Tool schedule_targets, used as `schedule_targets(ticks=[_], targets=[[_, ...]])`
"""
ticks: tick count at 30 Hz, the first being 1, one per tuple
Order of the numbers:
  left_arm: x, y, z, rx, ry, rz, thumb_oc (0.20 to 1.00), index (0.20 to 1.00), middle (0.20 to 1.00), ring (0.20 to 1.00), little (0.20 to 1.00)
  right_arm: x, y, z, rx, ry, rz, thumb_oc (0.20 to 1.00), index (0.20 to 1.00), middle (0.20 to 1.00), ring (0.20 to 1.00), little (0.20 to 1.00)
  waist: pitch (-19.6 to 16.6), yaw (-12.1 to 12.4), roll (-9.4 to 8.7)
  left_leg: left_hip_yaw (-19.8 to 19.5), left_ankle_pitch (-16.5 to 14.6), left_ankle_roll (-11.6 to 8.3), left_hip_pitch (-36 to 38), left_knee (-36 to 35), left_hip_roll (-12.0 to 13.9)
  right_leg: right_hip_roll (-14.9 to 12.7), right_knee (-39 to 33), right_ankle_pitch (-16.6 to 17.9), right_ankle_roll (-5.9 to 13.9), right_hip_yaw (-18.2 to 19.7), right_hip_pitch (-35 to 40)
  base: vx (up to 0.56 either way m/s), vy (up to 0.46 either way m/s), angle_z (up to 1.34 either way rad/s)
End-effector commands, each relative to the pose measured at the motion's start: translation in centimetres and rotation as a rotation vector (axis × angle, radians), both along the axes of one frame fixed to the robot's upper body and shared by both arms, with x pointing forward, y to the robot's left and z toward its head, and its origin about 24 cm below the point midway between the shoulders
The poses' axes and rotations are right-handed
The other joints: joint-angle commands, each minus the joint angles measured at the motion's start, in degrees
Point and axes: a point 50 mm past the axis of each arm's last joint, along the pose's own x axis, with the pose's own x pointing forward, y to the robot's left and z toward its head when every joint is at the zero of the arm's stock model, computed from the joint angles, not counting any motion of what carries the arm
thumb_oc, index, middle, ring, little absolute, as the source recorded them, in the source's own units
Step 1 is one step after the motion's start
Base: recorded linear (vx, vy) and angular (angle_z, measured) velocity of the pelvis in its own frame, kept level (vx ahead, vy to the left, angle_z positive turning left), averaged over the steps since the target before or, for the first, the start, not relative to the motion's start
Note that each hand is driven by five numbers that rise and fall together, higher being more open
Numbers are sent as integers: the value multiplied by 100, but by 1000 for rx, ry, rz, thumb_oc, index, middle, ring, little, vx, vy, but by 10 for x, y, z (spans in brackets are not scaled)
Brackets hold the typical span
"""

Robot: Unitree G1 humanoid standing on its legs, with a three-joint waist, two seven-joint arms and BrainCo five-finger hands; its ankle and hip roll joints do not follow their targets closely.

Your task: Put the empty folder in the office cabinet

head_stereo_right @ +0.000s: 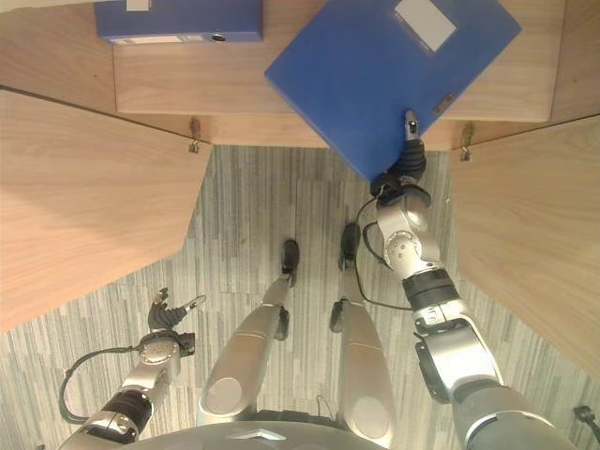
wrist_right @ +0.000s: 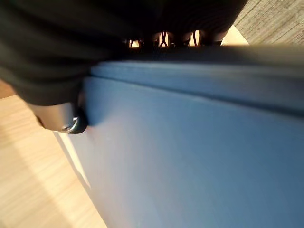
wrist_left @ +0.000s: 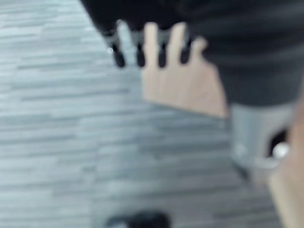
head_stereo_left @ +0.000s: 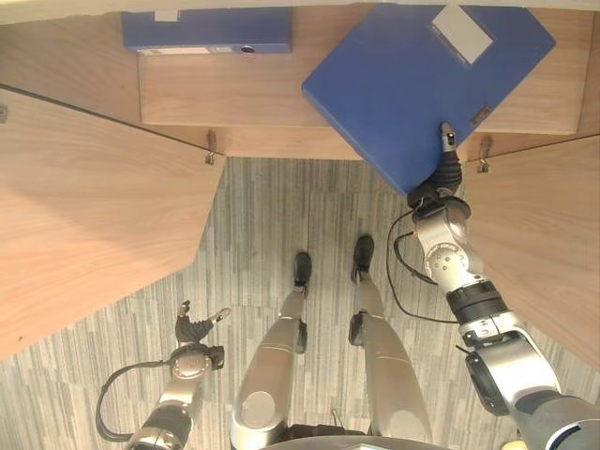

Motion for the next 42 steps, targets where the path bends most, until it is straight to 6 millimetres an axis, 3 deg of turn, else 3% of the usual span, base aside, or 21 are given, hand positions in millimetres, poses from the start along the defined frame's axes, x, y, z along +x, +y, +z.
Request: schedule_targets(ticks=[1,2,4,10,11,12,18,28,34,42], targets=[[-20,13,-9,95,70,-25,1000,1000,1000,1000,1000,3,-9,42,108,-173,-71,200,200,200,200,200,-369,28,242,-212,103,-503,-302,-413,175,-240,-10,-729,693,-28,446,33,-6,2],[-22,15,-10,111,81,-26,1000,1000,1000,1000,1000,8,-22,63,155,-216,-143,200,200,200,200,200,-386,72,274,-220,94,-513,-320,-413,164,-251,-7,-733,695,-34,430,0,0,0],[-21,15,-9,122,79,-34,1000,1000,1000,1000,1000,10,-30,74,178,-232,-191,200,200,200,200,200,-384,97,291,-226,88,-518,-340,-413,161,-253,-8,-740,699,-41,414,6,-2,2],[-12,16,-1,186,40,-81,1000,1000,1000,1000,1000,20,-79,127,246,-229,-446,200,200,200,200,200,-428,264,368,-289,117,-535,-480,-413,124,-262,-6,-748,715,-109,304,3,-7,12],[-11,17,0,201,30,-94,1000,1000,1000,1000,1000,21,-95,137,242,-200,-509,200,200,200,200,200,-459,328,385,-313,85,-547,-503,-413,115,-258,-2,-791,721,-124,294,0,0,0],[-10,17,1,201,27,-94,1000,1000,1000,1000,1000,21,-96,139,242,-203,-509,200,200,200,200,200,-455,330,391,-314,89,-547,-516,-413,115,-258,-1,-787,721,-125,281,0,0,0],[-4,18,7,237,-7,-131,1000,1000,1000,1000,1000,15,-149,152,357,-94,-667,200,200,200,200,200,-543,546,507,-376,166,-585,-748,-413,57,-286,-2,-763,769,-211,92,0,-4,16],[-3,13,6,279,-7,-145,1000,1000,1000,1000,1000,8,-168,146,516,10,-812,200,200,200,200,200,-703,745,627,-492,147,-618,-1016,-413,10,-323,7,-836,785,-301,-133,5,-9,6],[-2,10,8,273,-29,-150,1000,1000,1000,1000,1000,7,-170,150,468,30,-827,200,200,200,200,200,-780,859,742,-526,168,-628,-1131,-413,-20,-357,11,-840,794,-333,-258,0,5,3],[-5,11,8,274,-28,-169,1000,1000,1000,1000,1000,-4,-185,173,352,-37,-848,200,200,200,200,200,-983,996,773,-567,197,-663,-1291,-413,-50,-390,15,-853,821,-391,-398,4,1,4]])
